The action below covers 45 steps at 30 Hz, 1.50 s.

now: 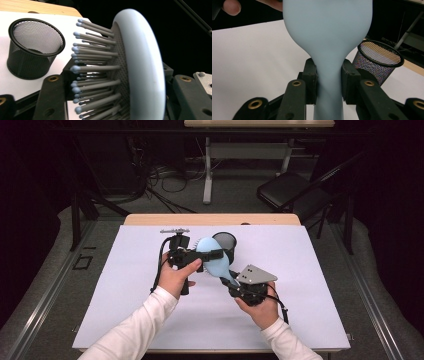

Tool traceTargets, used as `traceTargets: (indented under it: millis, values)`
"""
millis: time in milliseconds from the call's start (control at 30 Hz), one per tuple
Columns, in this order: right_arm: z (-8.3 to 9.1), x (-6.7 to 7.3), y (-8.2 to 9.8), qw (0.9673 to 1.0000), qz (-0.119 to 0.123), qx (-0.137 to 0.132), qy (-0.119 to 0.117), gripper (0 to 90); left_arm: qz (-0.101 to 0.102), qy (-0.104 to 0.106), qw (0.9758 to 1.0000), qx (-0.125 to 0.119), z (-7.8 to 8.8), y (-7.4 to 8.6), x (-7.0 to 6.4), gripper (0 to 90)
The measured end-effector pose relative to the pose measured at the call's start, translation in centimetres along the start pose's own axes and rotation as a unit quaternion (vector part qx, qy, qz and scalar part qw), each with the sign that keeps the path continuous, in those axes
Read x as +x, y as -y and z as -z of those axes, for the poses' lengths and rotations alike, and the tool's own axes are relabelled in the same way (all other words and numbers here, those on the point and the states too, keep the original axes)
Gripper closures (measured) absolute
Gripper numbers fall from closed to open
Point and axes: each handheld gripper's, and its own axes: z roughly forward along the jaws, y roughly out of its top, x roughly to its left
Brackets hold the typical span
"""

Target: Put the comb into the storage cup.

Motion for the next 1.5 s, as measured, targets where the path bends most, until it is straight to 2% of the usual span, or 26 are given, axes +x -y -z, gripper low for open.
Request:
traceTargets:
  millis: [333,767,1267,1500]
  values:
    - [-0.05,-0.01,0.08,1.0000,-0.001,0.001,-0.001,69.7,0.012,0.002,0.9999,-0.001,0.03,0.06,0.20,45.1]
    - [-0.18,-0.01,0.23,1.0000,-0.007,0.000,-0.004,69.5,0.042,-0.002,0.9991,0.008,-0.01,-0.06,0.29,46.2]
    - [-0.31,-0.27,0.44,0.9997,-0.025,0.000,-0.008,69.2,0.059,-0.012,0.9980,0.020,-0.48,-0.45,0.18,47.4]
    - [-0.41,-0.38,0.52,0.9995,-0.029,0.002,-0.009,68.2,0.057,-0.017,0.9979,0.026,-0.70,-0.58,0.03,47.8]
